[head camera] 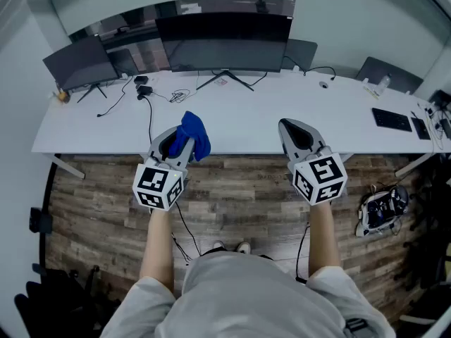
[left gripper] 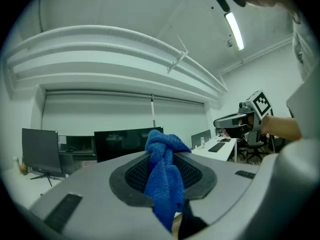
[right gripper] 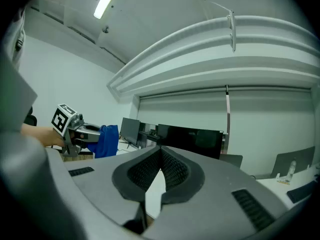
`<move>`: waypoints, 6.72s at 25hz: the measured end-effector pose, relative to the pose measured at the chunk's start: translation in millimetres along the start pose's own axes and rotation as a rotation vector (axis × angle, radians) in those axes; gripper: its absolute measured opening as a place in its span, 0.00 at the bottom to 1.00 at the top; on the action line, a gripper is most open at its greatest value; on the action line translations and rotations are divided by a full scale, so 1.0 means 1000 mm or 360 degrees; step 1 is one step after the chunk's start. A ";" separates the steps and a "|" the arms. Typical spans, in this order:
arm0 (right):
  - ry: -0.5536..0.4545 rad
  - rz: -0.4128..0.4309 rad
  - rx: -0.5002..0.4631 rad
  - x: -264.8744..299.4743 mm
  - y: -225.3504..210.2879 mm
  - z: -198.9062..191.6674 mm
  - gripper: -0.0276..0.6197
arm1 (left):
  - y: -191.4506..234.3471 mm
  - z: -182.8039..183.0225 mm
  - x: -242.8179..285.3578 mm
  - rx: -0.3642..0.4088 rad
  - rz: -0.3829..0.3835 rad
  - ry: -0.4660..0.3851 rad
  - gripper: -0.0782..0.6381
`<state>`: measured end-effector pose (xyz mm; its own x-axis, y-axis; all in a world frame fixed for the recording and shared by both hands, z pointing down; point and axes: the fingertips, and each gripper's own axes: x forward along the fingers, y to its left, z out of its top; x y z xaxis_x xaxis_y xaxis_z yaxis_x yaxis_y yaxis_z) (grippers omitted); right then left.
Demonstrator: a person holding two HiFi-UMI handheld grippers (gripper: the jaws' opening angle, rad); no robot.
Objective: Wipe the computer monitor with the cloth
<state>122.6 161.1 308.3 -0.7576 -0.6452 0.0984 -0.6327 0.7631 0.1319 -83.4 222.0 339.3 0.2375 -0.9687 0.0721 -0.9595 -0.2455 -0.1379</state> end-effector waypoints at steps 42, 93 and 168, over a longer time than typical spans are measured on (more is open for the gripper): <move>-0.0080 -0.0162 0.0288 0.311 -0.178 0.016 0.06 | 0.241 -0.016 0.300 -0.0089 -0.0095 -0.0044 0.28; -0.0015 -0.0293 0.0282 0.273 -0.368 -0.024 0.06 | 0.051 0.124 0.663 0.1204 -0.0664 0.0298 0.28; 0.0492 0.0214 0.0483 0.484 -0.182 -0.142 0.06 | 0.428 -0.370 0.465 -0.0827 0.0351 0.0812 0.27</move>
<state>-106.9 -295.3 471.7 -0.7822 -0.4853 0.3907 -0.5851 0.7877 -0.1930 -439.7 -320.4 678.8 0.0536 -0.8254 0.5620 -0.9545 0.1230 0.2717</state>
